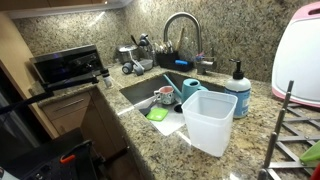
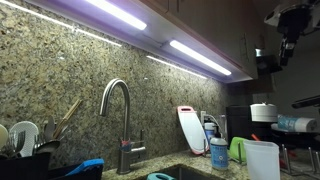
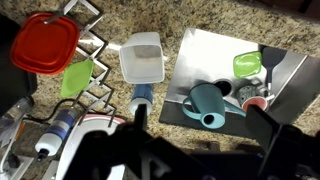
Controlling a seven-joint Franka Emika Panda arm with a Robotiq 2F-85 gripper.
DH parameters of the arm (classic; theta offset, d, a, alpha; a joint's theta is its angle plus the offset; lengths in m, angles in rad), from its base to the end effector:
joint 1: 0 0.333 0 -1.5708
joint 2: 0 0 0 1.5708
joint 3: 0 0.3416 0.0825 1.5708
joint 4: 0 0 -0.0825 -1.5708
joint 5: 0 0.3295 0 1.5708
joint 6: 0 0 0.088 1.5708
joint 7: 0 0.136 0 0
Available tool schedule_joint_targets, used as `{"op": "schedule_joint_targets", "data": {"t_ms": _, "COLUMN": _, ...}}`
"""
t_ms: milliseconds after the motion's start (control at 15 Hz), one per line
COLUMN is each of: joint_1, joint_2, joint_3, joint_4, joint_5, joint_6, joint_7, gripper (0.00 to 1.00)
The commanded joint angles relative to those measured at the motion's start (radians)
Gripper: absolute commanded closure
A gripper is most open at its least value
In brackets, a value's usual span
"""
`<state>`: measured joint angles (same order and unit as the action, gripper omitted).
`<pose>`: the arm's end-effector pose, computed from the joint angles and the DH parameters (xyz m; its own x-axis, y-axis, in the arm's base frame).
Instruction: Put the empty container in the sink, push the soap bottle to the wall and bring the dish reck closer to the sink
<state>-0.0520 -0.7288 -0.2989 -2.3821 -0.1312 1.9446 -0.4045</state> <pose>0.2700 -0.1414 0.5796 0.9533 0.1319 0.2715 0.1247 -0.9912 0.0435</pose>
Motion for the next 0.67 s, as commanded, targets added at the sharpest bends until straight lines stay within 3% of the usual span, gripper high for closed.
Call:
{"op": "schedule_joint_targets", "data": {"t_ms": 0, "joint_1": -0.011, "joint_2": 0.163, "joint_3": -0.027, "joint_4": 0.106, "joint_5": 0.026, "joint_6": 0.044, "joint_7": 0.016, "gripper": 0.0}}
{"op": "schedule_joint_targets", "data": {"t_ms": 600, "joint_1": -0.082, "joint_2": 0.519, "joint_3": -0.105, "joint_4": 0.299, "joint_5": 0.122, "joint_6": 0.069, "joint_7": -0.01, "gripper": 0.0}}
